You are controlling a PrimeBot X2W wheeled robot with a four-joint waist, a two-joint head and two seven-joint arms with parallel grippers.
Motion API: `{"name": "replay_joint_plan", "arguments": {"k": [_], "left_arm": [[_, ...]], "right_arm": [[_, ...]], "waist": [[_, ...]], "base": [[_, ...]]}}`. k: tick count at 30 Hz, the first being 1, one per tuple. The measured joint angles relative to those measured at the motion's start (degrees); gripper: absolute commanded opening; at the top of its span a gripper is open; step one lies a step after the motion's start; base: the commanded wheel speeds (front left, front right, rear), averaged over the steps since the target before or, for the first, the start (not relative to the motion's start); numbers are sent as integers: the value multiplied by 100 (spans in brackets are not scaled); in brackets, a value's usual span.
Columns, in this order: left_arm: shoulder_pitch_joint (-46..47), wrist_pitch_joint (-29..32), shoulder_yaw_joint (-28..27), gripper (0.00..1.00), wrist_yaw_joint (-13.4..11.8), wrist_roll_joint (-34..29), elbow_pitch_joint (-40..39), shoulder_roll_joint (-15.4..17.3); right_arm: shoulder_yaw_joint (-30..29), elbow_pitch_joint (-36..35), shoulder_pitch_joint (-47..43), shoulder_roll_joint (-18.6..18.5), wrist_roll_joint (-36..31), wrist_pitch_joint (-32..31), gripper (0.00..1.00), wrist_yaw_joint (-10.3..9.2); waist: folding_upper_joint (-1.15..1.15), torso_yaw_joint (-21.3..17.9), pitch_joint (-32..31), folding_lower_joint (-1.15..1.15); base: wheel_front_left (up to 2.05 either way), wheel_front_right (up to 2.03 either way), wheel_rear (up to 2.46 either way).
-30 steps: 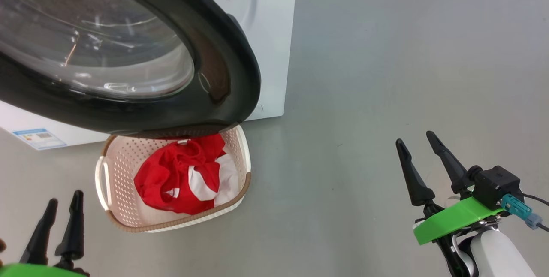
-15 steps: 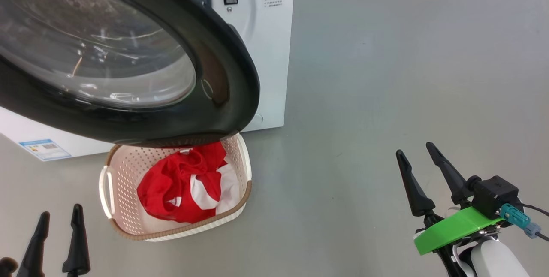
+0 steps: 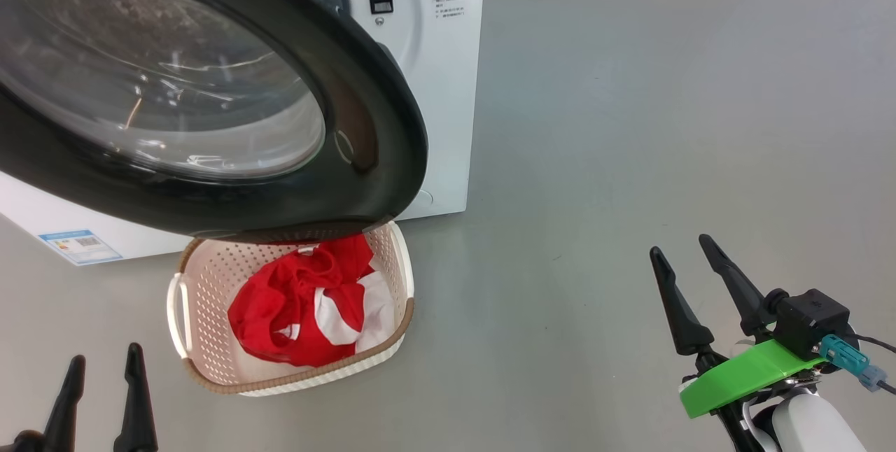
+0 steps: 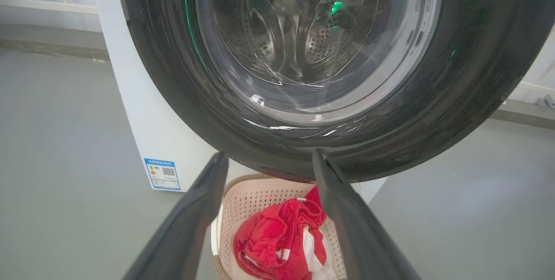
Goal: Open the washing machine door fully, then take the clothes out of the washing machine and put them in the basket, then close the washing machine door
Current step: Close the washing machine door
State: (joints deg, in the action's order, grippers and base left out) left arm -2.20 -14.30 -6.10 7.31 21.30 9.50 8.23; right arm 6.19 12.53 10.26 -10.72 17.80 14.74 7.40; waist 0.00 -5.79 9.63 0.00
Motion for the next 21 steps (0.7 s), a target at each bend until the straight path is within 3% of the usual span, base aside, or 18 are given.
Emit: {"name": "replay_joint_plan", "arguments": {"k": [5,21], "left_arm": [[0,0,-142,100,0,-57,-60,-154],[13,0,-203,100,0,-108,-178,-218]], "right_arm": [[-46,-30,-7,5,-1,0,100,0],[-130,-63,-7,12,-1,0,100,0]], "waist": [[0,18,25,0],[0,119,106,0]], "base": [[0,0,0],[0,0,0]]}}
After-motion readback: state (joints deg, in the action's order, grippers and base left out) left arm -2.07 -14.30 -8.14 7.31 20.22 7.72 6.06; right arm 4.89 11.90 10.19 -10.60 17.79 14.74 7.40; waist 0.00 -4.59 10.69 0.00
